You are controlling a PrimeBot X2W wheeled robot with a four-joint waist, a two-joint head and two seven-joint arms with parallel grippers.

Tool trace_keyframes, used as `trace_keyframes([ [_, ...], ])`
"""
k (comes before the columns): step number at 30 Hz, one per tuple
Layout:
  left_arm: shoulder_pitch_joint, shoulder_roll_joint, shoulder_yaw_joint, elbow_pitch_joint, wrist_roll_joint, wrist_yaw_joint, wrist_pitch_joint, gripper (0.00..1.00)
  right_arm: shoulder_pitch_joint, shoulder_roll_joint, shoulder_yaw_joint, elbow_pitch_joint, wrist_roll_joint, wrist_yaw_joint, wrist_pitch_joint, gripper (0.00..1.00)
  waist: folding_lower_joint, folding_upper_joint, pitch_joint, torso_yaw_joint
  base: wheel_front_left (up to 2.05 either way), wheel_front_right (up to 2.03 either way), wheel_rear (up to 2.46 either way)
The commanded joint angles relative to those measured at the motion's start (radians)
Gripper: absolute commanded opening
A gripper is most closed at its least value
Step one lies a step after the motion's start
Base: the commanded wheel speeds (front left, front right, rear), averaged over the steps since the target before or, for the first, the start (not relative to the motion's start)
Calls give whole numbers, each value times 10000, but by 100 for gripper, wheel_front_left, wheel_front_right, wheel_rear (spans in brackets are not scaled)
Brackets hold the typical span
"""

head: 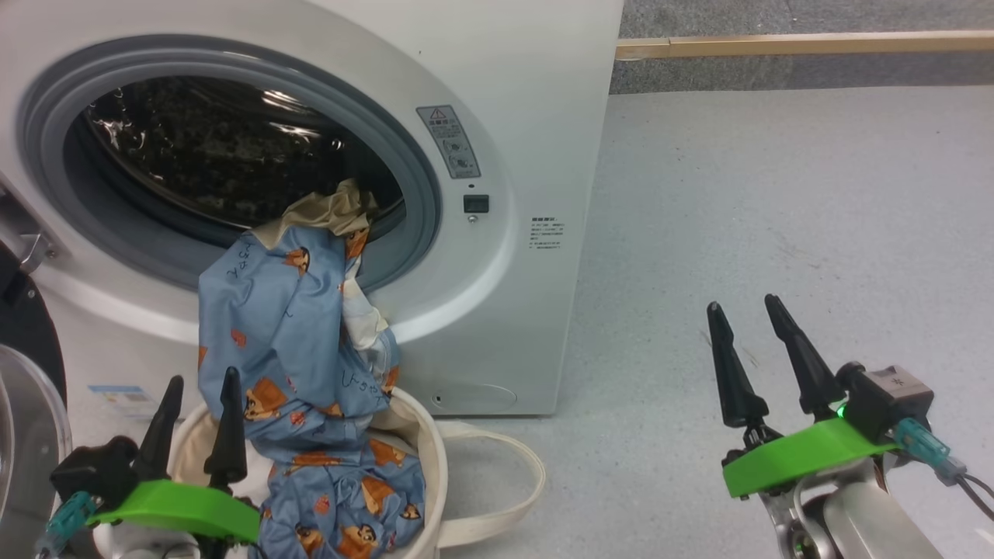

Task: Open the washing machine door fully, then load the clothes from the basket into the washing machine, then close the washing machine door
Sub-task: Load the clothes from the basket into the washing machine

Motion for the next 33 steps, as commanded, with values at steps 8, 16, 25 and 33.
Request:
trace_keyframes([
  [8, -338, 142, 348, -223, -67, -57, -118, 100, -256, 29, 172, -329, 1, 2, -124, 100, -1, -1, 103, -56, 0, 0, 0],
  [16, -363, 87, 549, -297, 44, -57, -118, 100, -224, 23, -107, -276, -67, 2, -124, 100, -1, -1, 169, -87, 0, 0, 0],
  [25, -398, 54, 725, -322, 112, -57, -118, 100, -137, 55, -809, -108, -275, 2, -124, 100, -1, -1, 316, -205, 0, 0, 0],
  [33, -739, 60, 586, 1048, -568, -57, -118, 100, -314, 93, -672, -193, -302, 2, -124, 100, -1, -1, 942, -385, 0, 0, 0],
])
